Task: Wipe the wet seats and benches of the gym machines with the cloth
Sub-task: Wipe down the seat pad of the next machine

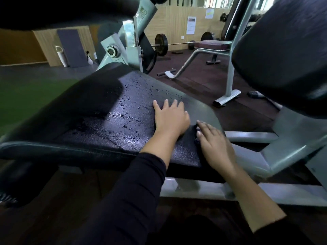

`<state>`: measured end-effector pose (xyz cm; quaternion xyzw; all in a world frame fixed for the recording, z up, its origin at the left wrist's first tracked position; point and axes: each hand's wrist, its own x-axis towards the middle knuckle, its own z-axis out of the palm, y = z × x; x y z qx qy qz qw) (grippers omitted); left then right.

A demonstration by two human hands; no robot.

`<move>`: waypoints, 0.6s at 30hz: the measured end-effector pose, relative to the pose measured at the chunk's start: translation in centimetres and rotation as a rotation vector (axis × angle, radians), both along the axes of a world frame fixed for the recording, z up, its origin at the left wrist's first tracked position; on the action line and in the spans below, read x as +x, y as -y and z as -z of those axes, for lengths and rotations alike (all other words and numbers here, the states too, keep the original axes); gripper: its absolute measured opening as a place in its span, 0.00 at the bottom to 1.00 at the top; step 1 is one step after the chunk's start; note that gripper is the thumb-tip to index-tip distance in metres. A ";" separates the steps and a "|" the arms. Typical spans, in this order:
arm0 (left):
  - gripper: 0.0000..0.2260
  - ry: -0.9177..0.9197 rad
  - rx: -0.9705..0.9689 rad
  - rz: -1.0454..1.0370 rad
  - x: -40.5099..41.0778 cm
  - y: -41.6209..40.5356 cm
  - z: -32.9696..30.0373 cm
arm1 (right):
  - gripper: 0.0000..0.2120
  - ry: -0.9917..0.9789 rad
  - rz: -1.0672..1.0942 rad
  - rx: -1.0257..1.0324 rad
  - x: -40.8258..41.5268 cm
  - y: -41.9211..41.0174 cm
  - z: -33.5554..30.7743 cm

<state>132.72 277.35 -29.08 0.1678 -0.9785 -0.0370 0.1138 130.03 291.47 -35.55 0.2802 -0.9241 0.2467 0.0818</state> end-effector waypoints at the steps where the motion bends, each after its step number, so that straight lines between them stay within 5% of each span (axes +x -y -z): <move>1: 0.22 -0.058 0.055 0.047 0.5 -0.2 -0.3 | 0.25 -0.029 -0.004 -0.003 1.3 0.3 -0.1; 6: 0.20 -0.154 -0.034 0.221 6.5 0.1 -2.1 | 0.36 -0.076 -0.018 -0.018 4.7 0.7 -0.6; 11: 0.22 0.042 -0.242 0.074 13.6 5.1 -4.3 | 0.22 -0.031 -0.034 -0.025 5.7 1.6 -1.5; 18: 0.24 0.078 -0.274 -0.081 17.4 8.8 -4.0 | 0.25 -0.006 -0.159 -0.055 6.3 3.8 -2.9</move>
